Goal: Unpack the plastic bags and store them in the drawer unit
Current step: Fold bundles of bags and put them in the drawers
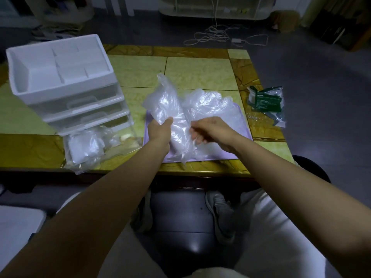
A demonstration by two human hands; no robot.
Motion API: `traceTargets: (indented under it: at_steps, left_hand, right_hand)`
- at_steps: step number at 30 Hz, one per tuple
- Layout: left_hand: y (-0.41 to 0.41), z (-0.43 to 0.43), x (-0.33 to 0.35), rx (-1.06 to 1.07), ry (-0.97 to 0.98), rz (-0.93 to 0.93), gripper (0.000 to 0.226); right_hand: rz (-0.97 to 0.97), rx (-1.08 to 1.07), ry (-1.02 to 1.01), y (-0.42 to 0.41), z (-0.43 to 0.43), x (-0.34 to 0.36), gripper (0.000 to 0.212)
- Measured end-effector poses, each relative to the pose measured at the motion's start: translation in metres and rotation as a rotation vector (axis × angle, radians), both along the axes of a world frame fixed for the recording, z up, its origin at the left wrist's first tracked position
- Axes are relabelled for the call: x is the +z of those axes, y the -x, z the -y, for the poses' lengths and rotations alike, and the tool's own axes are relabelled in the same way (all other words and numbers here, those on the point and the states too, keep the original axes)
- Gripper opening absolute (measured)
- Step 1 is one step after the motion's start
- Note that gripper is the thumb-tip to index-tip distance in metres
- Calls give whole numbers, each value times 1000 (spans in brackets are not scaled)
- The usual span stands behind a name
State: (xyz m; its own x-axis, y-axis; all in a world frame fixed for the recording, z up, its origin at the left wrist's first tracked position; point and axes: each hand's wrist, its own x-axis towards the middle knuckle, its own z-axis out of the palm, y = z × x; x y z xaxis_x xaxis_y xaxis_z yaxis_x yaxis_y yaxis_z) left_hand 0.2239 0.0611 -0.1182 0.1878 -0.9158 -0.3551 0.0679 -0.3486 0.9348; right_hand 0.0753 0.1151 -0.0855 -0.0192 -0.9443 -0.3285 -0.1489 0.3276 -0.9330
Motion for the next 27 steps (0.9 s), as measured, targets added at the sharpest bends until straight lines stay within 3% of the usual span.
traceTargets:
  at_steps: [3,6,10,14,18,22,24,26,27]
  left_hand:
    - [-4,-9,10,-15,22,-36,41]
    - [-7,-21,20,-39,-13,-54,29]
    - [-16,-33,29,-179,-101,-56,22]
    - [-21,-41,27,-252,-132,-112,34]
    - [-25,-45,24,-233,-101,-32,55]
    - [-27,-54,34,-225,31,111,6]
    - [-28,-54,32,-206,73,159,25]
    - [-29,-52,28,-157,71,209,21]
    - [-31,-51,27,-127,32,262,38]
  right_hand:
    - [-6,212,-315,-15,-7,1,31]
    - [190,102,-385,-25,-11,-5,42]
    - [471,23,-378,-33,-13,-4,37]
    - [482,-72,-346,-40,-17,-9,46]
    - [514,-206,-291,-49,-18,-17,31]
    - [502,-315,-218,-58,-14,-21,45]
    - [489,-356,-191,-61,-11,-23,58]
    - [472,-399,-165,-63,-10,-24,60]
    - [473,-420,-152,-63,-9,-25,58]
